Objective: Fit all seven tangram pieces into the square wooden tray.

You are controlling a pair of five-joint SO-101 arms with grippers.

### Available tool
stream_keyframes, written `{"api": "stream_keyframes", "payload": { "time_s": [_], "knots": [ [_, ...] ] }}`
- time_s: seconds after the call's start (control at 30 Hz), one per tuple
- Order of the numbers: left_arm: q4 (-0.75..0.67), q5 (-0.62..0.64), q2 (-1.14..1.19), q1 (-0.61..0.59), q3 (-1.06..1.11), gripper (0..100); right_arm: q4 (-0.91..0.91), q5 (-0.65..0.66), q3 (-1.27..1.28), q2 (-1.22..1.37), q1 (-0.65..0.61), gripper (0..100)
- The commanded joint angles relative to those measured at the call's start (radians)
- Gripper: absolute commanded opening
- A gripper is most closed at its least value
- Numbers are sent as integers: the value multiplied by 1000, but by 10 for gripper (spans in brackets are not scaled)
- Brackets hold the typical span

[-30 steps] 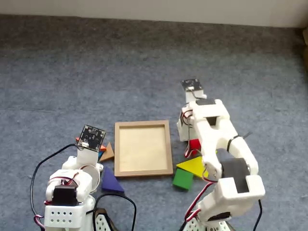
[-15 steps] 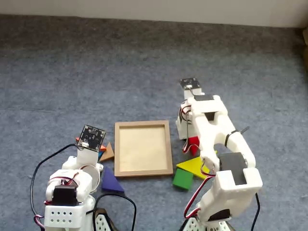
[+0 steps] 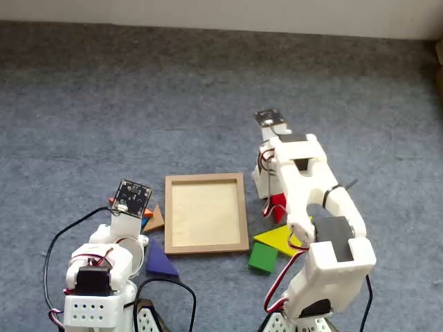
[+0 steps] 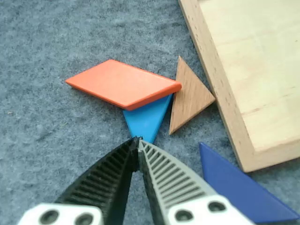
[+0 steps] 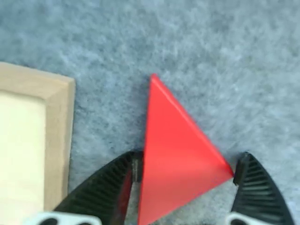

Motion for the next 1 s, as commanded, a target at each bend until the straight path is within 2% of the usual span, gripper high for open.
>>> {"api": "stream_keyframes", "payload": {
  "time_s": [0.0, 0.2, 0.67, 0.73, 0.87, 0.97],
  "knots": [
    [5, -8, -31, -8, 21, 7, 2, 17, -53, -7, -27, 299],
    [5, -8, -31, -8, 21, 7, 4, 17, -53, -13, -7, 221],
    [5, -8, -31, -8, 21, 7, 59, -81, -59, -15, -5, 221],
    [5, -8, -31, -8, 21, 7, 62, -104, -61, -15, -5, 228],
    [5, -8, -31, -8, 21, 7, 96, -132, -62, -15, 8, 303],
    [5, -8, -31, -8, 21, 7, 102, -132, -62, -13, 13, 311]
  ]
}}
